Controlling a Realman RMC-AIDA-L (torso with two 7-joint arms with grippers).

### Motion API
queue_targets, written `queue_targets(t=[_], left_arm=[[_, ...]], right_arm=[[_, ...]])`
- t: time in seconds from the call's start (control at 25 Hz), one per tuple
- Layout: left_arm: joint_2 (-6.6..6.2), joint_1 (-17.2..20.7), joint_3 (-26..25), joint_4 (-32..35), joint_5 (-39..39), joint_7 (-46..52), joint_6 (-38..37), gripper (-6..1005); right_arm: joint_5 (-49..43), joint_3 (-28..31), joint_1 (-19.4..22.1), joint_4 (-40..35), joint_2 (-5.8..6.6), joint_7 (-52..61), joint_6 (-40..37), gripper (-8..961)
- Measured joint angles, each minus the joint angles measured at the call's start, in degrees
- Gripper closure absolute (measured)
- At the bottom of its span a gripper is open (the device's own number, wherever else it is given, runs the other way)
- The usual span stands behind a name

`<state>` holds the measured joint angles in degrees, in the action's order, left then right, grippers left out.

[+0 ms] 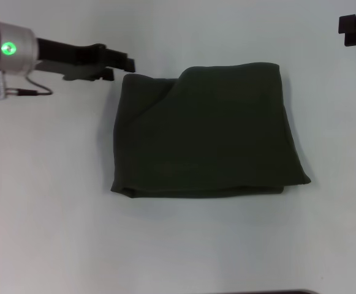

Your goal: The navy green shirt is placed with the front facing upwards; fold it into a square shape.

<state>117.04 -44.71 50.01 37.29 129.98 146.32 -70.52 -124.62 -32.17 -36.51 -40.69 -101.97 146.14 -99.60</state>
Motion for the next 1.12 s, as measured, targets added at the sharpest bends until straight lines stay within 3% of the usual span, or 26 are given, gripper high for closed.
queue_targets(t=[0.16,0.32,1.12], left_arm=[[1.66,-1.99,3.50,-0.89,1.22,0.19,5.36,414],[2.84,-2.85,5.20,-1.16,3.57,0.65,8.68,408],[3.96,-4.79,8.52,-3.52,4.95,0.49,10.23,464]], right_arm=[[-0.04,-0.02,-0.33,0.58,-0.04,-0.08,0.03,504],[-0.03,-0.04,-0.33,0.61,-0.06,-0.03,0.01,504],[-0.06,0.11,0.21,0.62,0.04,0.02,-0.01,504]])
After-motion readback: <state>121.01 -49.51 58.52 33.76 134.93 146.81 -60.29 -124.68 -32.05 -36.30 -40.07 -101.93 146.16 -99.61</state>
